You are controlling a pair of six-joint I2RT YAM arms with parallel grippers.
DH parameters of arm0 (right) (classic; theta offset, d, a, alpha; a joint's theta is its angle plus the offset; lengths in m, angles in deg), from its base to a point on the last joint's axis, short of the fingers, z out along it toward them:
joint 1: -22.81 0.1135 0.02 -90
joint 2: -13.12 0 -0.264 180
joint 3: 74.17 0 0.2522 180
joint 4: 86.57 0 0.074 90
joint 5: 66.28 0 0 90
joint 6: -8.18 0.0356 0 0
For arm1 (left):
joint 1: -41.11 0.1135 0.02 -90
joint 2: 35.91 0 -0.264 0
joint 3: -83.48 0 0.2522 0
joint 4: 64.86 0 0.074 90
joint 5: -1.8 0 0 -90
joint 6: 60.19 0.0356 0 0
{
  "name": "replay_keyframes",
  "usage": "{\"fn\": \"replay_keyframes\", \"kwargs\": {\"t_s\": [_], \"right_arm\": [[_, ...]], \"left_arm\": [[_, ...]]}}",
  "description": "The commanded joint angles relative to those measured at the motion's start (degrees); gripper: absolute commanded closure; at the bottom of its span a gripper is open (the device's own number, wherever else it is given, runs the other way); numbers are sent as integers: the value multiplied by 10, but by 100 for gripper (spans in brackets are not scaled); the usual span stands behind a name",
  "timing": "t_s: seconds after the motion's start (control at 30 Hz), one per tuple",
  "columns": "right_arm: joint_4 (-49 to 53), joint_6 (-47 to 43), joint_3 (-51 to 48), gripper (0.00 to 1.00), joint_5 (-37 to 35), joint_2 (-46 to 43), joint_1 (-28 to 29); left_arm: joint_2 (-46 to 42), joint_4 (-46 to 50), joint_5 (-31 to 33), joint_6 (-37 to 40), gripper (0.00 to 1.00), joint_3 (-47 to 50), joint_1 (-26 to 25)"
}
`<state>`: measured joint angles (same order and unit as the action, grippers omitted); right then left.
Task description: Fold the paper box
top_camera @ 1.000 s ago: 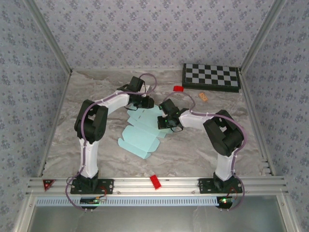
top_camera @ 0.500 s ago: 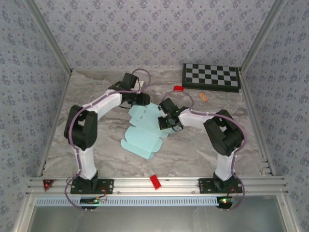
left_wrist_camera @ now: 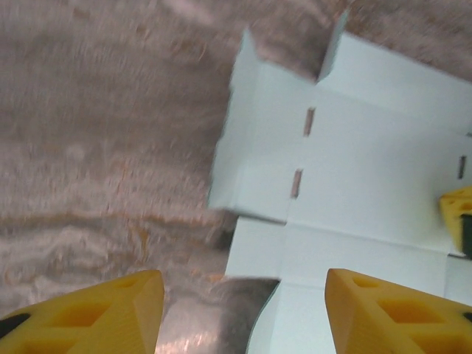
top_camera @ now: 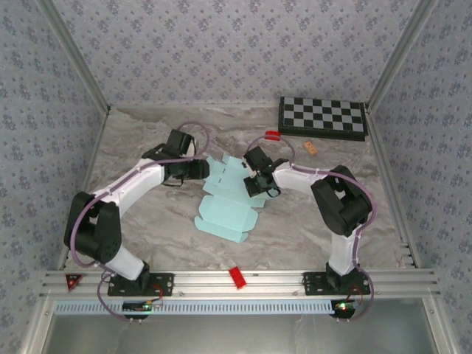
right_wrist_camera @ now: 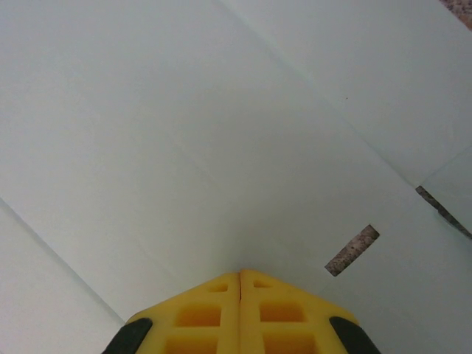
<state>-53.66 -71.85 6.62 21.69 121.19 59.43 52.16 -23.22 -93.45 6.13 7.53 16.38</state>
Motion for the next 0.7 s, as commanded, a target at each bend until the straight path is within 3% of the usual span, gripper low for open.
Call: {"fn": "replay_keyframes", "kwargs": {"t_s": [0.0, 0.2, 0.67], "right_arm": [[27, -15, 8, 100, -18, 17, -1], [25, -13, 27, 100, -21, 21, 3], [34, -12, 34, 100, -26, 24, 8]], "left_arm": [[-15, -10, -10, -50, 40, 29, 1], [21, -37, -70, -35, 40, 40, -8], [128, -64, -72, -27, 47, -6, -8]]}}
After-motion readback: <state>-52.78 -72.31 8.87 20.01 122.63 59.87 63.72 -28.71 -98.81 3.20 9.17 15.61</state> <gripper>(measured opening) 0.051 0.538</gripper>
